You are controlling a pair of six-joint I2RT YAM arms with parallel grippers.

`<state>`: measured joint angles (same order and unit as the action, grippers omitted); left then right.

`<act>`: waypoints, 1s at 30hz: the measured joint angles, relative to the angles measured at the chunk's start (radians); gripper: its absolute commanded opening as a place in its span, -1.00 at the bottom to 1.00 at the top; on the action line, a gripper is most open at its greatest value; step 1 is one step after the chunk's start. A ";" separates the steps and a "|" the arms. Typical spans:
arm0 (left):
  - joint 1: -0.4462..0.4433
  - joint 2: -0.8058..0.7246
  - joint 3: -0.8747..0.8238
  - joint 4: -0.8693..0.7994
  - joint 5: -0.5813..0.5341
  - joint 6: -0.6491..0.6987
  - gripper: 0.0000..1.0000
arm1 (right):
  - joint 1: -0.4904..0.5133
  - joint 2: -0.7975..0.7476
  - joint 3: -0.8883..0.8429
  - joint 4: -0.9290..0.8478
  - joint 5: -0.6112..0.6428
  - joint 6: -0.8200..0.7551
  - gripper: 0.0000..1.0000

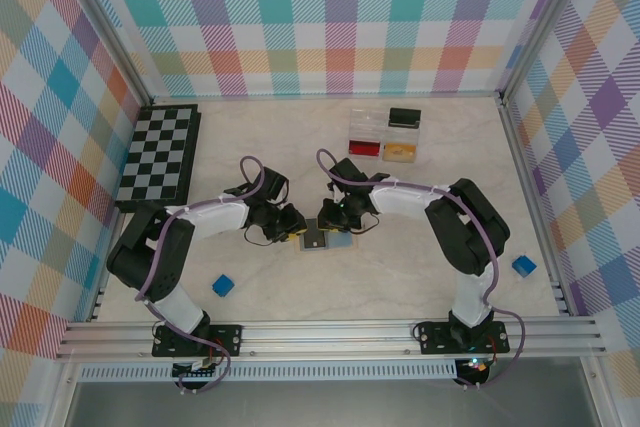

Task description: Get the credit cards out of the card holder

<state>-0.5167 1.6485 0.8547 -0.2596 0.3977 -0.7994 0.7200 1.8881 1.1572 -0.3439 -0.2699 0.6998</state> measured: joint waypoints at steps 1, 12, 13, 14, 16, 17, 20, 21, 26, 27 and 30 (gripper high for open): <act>0.000 0.002 0.000 0.000 0.000 0.000 -0.58 | 0.000 0.000 0.000 0.000 0.000 0.000 -0.54; 0.000 0.021 0.000 0.001 0.000 0.000 -0.69 | 0.003 0.008 0.000 0.007 -0.014 -0.002 -0.61; 0.000 0.023 0.000 0.000 -0.001 0.000 -0.70 | 0.004 0.008 0.000 0.008 -0.018 -0.003 -0.63; 0.000 0.024 0.000 0.000 -0.003 0.000 -0.71 | 0.004 0.008 0.000 0.009 -0.020 -0.004 -0.64; 0.000 0.024 0.000 -0.002 -0.005 0.000 -0.72 | 0.003 0.008 0.000 0.011 -0.021 -0.004 -0.68; 0.000 0.024 0.000 -0.003 -0.006 0.000 -0.72 | 0.003 0.008 0.000 0.011 -0.021 -0.004 -0.70; 0.000 0.026 0.000 -0.003 -0.007 0.000 -0.73 | 0.003 0.008 0.000 0.012 -0.021 -0.004 -0.75; 0.000 0.026 0.000 -0.003 -0.007 0.000 -0.73 | 0.002 0.008 0.000 0.012 -0.021 -0.004 -0.76; 0.000 0.026 0.000 -0.008 -0.014 0.000 -0.74 | 0.001 0.008 -0.013 0.025 -0.026 -0.004 -0.84; 0.000 0.026 0.000 -0.010 -0.017 0.000 -0.73 | 0.001 0.008 -0.016 0.029 -0.027 -0.004 -0.87; 0.000 0.026 0.001 -0.016 -0.022 0.005 -0.65 | 0.001 0.007 -0.019 0.035 -0.028 -0.004 -0.91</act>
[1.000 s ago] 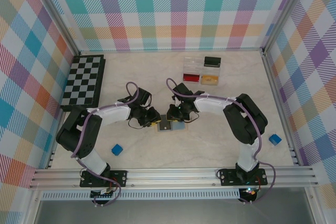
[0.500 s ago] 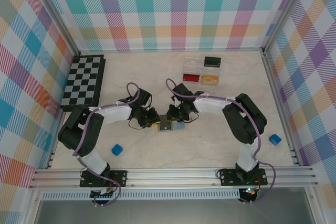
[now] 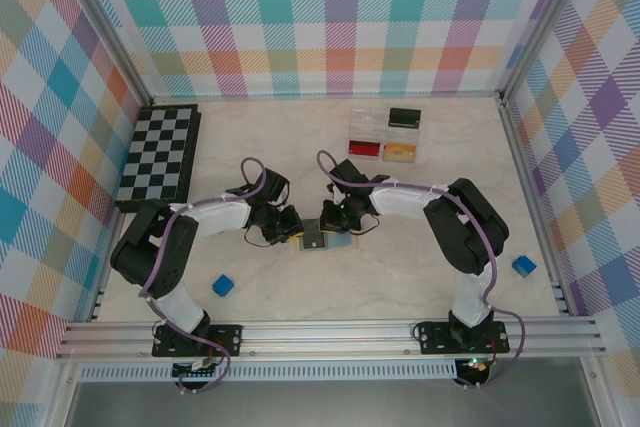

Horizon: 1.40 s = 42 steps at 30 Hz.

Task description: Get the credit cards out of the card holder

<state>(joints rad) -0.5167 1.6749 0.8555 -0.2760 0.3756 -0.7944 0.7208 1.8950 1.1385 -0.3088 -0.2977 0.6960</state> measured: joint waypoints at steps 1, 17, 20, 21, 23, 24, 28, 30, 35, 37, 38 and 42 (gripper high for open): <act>0.000 0.000 0.000 -0.004 -0.003 0.002 -0.62 | 0.000 0.000 0.000 0.002 0.000 0.000 -0.92; 0.000 0.000 0.028 -0.058 -0.013 0.026 -0.54 | 0.003 -0.053 -0.027 -0.026 0.074 -0.003 -0.93; 0.000 0.000 0.039 -0.075 -0.014 0.030 -0.53 | 0.003 -0.053 -0.028 -0.029 0.076 -0.004 -0.81; 0.000 0.000 0.044 -0.082 -0.015 0.033 -0.52 | 0.003 -0.053 -0.028 -0.028 0.072 -0.003 -0.77; 0.000 -0.005 0.053 -0.090 -0.014 0.036 -0.52 | 0.003 -0.053 -0.028 -0.024 0.053 -0.004 -0.70; 0.000 -0.009 0.054 -0.089 -0.014 0.037 -0.52 | 0.003 -0.053 -0.028 -0.022 0.045 -0.005 -0.68; 0.000 -0.027 0.058 -0.079 0.013 0.037 -0.57 | -0.001 -0.050 -0.028 -0.003 0.005 -0.006 -0.67; 0.000 -0.026 0.058 -0.071 0.026 0.037 -0.59 | -0.003 -0.041 -0.028 0.009 -0.010 -0.006 -0.69; 0.000 -0.006 0.058 -0.056 0.042 0.036 -0.62 | -0.011 -0.018 -0.028 0.023 -0.031 -0.007 -0.69; 0.000 0.013 0.058 -0.054 0.047 0.036 -0.64 | -0.013 -0.018 -0.028 0.024 -0.035 -0.007 -0.69; 0.000 0.021 0.058 -0.054 0.050 0.036 -0.65 | -0.014 -0.018 -0.028 0.025 -0.036 -0.007 -0.69; 0.000 0.030 0.058 -0.054 0.052 0.036 -0.68 | -0.015 -0.018 -0.028 0.024 -0.036 -0.007 -0.70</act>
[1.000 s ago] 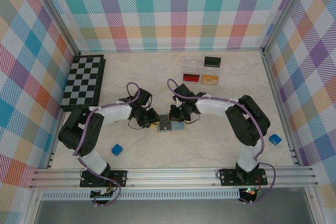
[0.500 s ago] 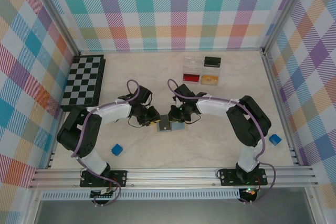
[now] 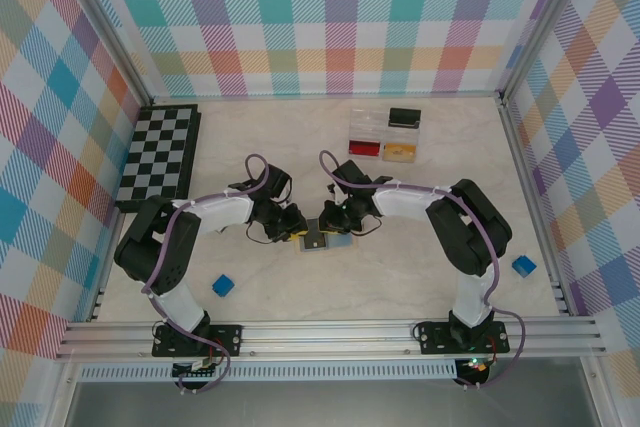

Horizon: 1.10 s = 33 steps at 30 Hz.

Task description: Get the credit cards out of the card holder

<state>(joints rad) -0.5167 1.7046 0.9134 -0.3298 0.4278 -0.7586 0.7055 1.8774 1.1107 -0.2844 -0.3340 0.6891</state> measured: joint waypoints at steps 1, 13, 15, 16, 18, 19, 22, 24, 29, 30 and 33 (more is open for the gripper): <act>0.000 0.002 0.000 0.000 0.001 0.000 -0.69 | -0.001 0.000 0.000 0.000 0.000 0.000 -0.70; 0.000 0.006 0.000 0.004 0.000 0.006 -0.70 | -0.010 -0.003 -0.019 0.008 0.013 0.001 -0.71; 0.000 0.007 0.000 0.008 0.001 0.008 -0.70 | -0.011 -0.003 -0.019 0.008 0.014 0.001 -0.69; 0.000 0.007 0.000 0.010 0.001 0.008 -0.69 | -0.011 -0.003 -0.019 0.008 0.015 0.000 -0.68; 0.000 0.008 0.000 0.011 0.001 0.008 -0.69 | -0.011 -0.004 -0.019 0.008 0.011 0.000 -0.68; 0.000 0.008 0.000 0.011 0.001 0.008 -0.69 | -0.011 -0.004 -0.019 0.008 0.006 -0.001 -0.68; 0.000 0.008 0.000 0.012 0.002 0.009 -0.70 | -0.012 -0.004 -0.019 0.010 -0.016 -0.002 -0.70; 0.000 0.011 0.000 0.016 0.006 0.009 -0.70 | -0.015 -0.004 -0.019 0.011 -0.028 -0.007 -0.72; 0.000 0.019 0.000 0.031 0.020 0.010 -0.70 | -0.018 -0.003 -0.019 0.034 -0.072 -0.017 -0.72; 0.000 0.019 0.000 0.034 0.023 0.011 -0.70 | -0.018 -0.002 -0.019 0.038 -0.077 -0.017 -0.71; 0.000 0.023 0.000 0.043 0.028 0.012 -0.70 | -0.019 -0.002 -0.021 0.045 -0.087 -0.017 -0.65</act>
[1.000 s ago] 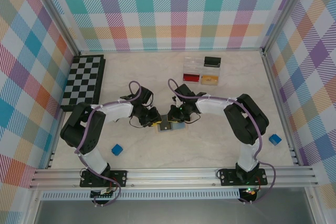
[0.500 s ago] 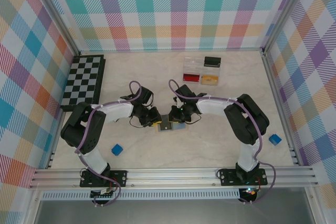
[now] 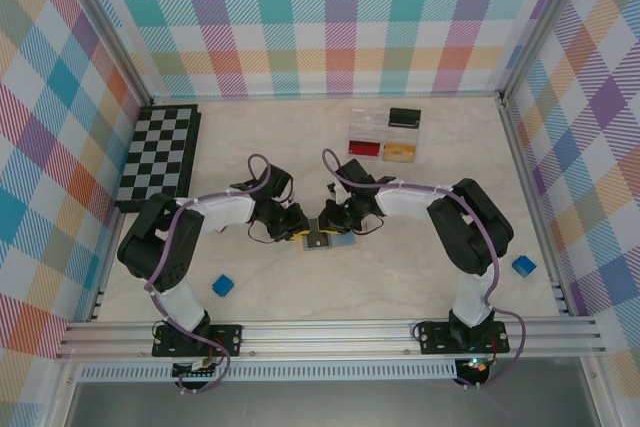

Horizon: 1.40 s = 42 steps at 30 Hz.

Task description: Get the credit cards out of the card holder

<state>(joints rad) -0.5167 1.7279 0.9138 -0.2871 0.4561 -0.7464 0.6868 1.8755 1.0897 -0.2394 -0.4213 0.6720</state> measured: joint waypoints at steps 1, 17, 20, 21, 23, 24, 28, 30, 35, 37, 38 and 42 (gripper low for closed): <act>0.000 0.000 0.000 0.002 0.001 0.000 -0.70 | 0.000 0.000 -0.002 0.000 0.002 0.000 -0.63; 0.000 0.001 0.000 0.002 0.002 0.011 -0.71 | -0.020 -0.055 -0.054 -0.015 0.105 0.002 -0.71; 0.000 0.001 0.000 0.002 0.002 0.011 -0.71 | -0.019 -0.047 -0.054 -0.015 0.096 0.001 -0.72; 0.000 0.001 0.000 0.002 0.002 0.011 -0.71 | -0.019 -0.043 -0.054 -0.014 0.092 0.001 -0.72; 0.000 0.001 0.000 0.002 0.003 0.011 -0.71 | -0.019 -0.032 -0.054 -0.010 0.082 0.001 -0.72; 0.000 0.001 0.000 0.002 0.003 0.011 -0.71 | -0.020 -0.029 -0.054 -0.008 0.077 0.001 -0.71; 0.000 0.001 0.000 0.002 0.003 0.011 -0.71 | -0.021 -0.022 -0.054 0.003 0.063 0.001 -0.68; 0.000 0.001 0.000 0.002 0.003 0.011 -0.71 | -0.023 -0.022 -0.054 0.005 0.059 0.001 -0.67; 0.000 0.001 0.000 0.002 0.002 0.011 -0.71 | -0.027 -0.021 -0.060 0.019 0.049 0.002 -0.67; 0.000 0.001 0.000 0.002 0.002 0.011 -0.71 | -0.028 -0.021 -0.064 0.027 0.047 0.002 -0.68; 0.000 0.001 0.000 0.002 0.002 0.011 -0.71 | -0.029 -0.021 -0.067 0.032 0.043 0.002 -0.69; 0.000 0.001 0.000 0.002 0.002 0.011 -0.71 | -0.032 -0.024 -0.080 0.053 0.035 0.002 -0.71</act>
<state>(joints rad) -0.5167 1.7290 0.9138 -0.2855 0.4583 -0.7353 0.6548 1.8515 1.0096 -0.1867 -0.3859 0.6735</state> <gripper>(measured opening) 0.147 0.149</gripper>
